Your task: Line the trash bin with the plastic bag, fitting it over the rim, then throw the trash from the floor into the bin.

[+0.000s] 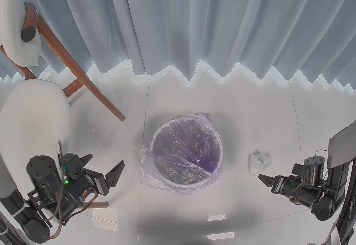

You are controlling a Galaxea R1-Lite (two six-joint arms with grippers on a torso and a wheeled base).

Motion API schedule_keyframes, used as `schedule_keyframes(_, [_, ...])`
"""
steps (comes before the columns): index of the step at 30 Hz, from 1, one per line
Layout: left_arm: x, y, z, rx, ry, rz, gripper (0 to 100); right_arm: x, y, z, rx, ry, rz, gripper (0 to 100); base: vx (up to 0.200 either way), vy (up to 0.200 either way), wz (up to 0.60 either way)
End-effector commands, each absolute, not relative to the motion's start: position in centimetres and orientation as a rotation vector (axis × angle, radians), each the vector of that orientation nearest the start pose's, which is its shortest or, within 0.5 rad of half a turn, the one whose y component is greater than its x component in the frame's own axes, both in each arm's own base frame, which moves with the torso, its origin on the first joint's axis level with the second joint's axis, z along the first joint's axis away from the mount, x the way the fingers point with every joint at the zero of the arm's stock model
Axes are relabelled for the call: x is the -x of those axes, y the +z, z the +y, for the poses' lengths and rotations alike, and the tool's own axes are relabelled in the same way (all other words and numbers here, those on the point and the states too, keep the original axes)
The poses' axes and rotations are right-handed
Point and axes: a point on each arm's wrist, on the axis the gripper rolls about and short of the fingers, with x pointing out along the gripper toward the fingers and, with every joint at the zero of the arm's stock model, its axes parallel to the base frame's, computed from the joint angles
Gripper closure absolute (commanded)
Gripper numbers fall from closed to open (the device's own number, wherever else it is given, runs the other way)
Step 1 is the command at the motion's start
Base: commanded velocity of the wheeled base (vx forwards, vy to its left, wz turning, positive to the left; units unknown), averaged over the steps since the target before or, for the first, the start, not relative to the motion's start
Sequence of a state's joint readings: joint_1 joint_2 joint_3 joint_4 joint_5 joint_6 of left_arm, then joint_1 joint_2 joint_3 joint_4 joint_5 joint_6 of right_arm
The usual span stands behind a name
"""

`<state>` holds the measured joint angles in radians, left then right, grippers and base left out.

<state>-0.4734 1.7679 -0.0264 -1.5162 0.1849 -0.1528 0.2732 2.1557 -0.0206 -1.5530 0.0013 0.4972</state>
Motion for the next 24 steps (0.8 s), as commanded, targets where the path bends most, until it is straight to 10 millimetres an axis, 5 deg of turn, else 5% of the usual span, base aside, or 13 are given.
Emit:
schedule_keyframes(1, [-14.1,12.9,-7.6,0.149,-0.301,0.07,0,-22.7,1.1,2.9,-0.34,0.094,0.56,0,0.0,0.0,0.0])
schedule_keyframes(9, [-13.3,13.4,-6.8,0.174,-0.233,0.062,0,-28.3,-0.1,1.4,-0.324,0.03,0.591,0,0.0,0.0,0.0])
schedule_keyframes(16, [-13.3,12.9,-6.7,0.155,-0.218,0.107,0,-36.6,-1.6,0.3,-0.33,-0.02,0.717,0,0.0,0.0,0.0])
schedule_keyframes(24, [-13.3,13.0,-6.7,0.161,-0.221,0.102,0,-40.1,-5.3,-1.8,-0.204,-0.021,0.776,0,0.0,0.0,0.0])
